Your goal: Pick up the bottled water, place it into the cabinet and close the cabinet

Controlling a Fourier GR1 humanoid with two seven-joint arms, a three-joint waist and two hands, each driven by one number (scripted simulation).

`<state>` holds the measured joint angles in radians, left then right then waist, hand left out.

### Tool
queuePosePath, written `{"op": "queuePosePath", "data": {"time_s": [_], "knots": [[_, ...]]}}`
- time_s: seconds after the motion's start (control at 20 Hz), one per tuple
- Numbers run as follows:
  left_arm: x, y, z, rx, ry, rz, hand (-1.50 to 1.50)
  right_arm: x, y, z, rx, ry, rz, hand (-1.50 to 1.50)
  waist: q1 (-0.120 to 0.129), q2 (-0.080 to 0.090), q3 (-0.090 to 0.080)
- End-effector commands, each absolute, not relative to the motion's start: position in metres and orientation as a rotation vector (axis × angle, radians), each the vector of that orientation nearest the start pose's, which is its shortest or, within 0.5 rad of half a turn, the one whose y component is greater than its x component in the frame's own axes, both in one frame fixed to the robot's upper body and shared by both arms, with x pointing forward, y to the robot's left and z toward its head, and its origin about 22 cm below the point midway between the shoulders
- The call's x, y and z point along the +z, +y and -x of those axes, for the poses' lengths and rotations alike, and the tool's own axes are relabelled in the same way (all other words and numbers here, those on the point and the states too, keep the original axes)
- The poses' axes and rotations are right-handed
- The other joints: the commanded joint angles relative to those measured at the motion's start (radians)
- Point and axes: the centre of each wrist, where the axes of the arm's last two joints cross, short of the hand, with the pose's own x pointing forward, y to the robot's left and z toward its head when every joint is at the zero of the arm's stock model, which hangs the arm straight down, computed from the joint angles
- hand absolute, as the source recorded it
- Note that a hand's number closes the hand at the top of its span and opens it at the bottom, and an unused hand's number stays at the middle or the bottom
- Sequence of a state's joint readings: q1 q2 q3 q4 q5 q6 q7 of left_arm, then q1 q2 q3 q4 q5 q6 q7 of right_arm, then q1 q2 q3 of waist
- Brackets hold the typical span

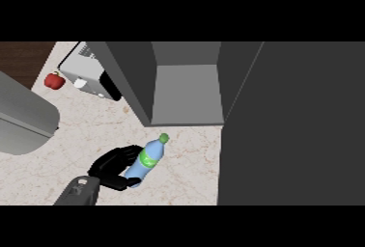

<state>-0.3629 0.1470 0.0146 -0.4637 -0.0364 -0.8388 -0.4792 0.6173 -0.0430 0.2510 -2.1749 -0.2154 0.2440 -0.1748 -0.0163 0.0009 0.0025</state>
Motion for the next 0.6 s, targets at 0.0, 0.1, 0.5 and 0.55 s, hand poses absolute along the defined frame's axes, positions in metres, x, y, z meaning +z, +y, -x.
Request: {"op": "queuePosePath", "data": {"time_s": [0.0,0.1,0.5,0.55], "knots": [[-0.149,0.263,-0.257,-0.315,-1.146,1.026,1.50,0.058,-0.220,-0.097,-0.027,-1.792,-0.378,-1.50,-0.001,0.001,-0.005],[-0.158,0.240,-0.246,-0.309,-1.124,1.055,1.50,0.061,-0.226,-0.103,-0.036,-1.800,-0.355,-1.50,0.008,0.000,-0.004],[-0.157,0.253,-0.238,-0.195,-1.252,0.921,1.50,0.049,-0.233,-0.107,-0.035,-1.801,-0.363,-1.50,0.017,0.000,-0.003],[-0.149,0.272,-0.247,-0.107,-1.332,0.822,1.50,0.052,-0.214,-0.100,-0.025,-1.818,-0.360,-1.50,0.015,-0.002,-0.004]]}}
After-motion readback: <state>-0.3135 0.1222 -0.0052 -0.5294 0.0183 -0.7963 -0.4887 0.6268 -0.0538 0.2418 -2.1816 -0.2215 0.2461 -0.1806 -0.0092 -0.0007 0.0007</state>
